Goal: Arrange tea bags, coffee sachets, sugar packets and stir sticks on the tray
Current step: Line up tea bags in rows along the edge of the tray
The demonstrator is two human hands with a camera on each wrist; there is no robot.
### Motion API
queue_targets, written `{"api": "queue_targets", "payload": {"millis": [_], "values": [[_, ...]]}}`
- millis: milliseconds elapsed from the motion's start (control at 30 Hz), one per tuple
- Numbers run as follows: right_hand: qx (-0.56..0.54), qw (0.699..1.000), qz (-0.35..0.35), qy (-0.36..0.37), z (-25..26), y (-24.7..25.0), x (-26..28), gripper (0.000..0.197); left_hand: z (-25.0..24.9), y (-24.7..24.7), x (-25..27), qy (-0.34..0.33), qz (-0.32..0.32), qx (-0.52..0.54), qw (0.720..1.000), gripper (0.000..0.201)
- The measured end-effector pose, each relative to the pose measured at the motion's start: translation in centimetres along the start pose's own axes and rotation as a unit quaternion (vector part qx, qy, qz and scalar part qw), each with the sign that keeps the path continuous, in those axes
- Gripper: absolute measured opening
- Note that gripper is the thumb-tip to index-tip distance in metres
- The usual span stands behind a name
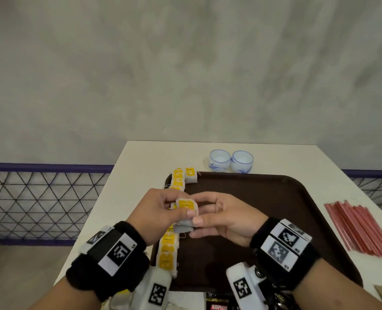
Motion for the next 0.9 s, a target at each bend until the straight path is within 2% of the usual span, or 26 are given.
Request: {"api": "queue_targets", "payload": {"millis": [67,133,200,300,367,433,500,567,633,667,767,900], "values": [[0.007,1.000,-0.008,-0.001,0.1,0.0,-0.1,0.047,-0.1,0.1,-0.2,-0.017,-0.015,-0.019,1.000,0.024],[-0.022,1.000,0.012,0.005,0.0,-0.4,-0.2,0.047,-0.1,0.4,-0.3,-0.015,-0.029,-0.005,0.999,0.027],[-0.070,0.997,0.033,0.014,-0.3,-0.6,-0.5,0.048,-0.1,0.7,-0.5,-0.005,-0.032,0.047,0.998,0.034],[-0.133,0.991,0.021,0.008,-0.7,-0.8,-0.9,0.045,0.2,1.0,-0.5,0.017,-0.009,0.167,0.986,0.032],[-0.135,0.991,0.003,0.012,-0.8,-0.7,-1.2,0.033,0.6,1.3,-0.6,0.023,-0.001,0.188,0.982,0.034],[-0.106,0.994,-0.012,0.012,-0.8,-0.3,-1.5,0.023,0.9,2.1,-0.8,0.020,-0.017,0.178,0.984,0.043],[-0.066,0.996,-0.063,-0.004,-0.6,0.7,-2.4,0.019,1.0,2.9,-0.8,0.013,-0.040,0.167,0.985,0.039],[-0.001,0.984,-0.176,-0.027,-0.4,3.1,-4.0,0.017,0.8,3.5,-0.6,0.005,-0.042,0.155,0.987,0.035],[0.094,0.950,-0.293,-0.055,-0.6,6.1,-6.1,0.017,1.1,3.8,-0.4,0.022,-0.044,0.150,0.987,0.027],[0.138,0.932,-0.327,-0.066,-0.6,7.3,-7.2,0.017,1.5,3.9,-0.4,0.040,-0.056,0.159,0.985,0.023],[0.223,0.903,-0.358,-0.084,-1.0,10.0,-10.7,0.015,2.5,4.1,-0.5,0.068,-0.081,0.154,0.982,0.017],[0.295,0.878,-0.360,-0.114,-0.9,11.4,-13.5,0.026,3.2,4.7,-0.7,0.069,-0.087,0.124,0.986,0.014]]}}
Point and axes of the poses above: each hand's wrist, its own x-axis away from the middle knuckle, its own y-axis out of the back of the hand, z = x × y, the point moved 4 cm from there along -x, towards the middle knuckle, and after that the axes turned 8 degrees about x, right-handed, at the moved point
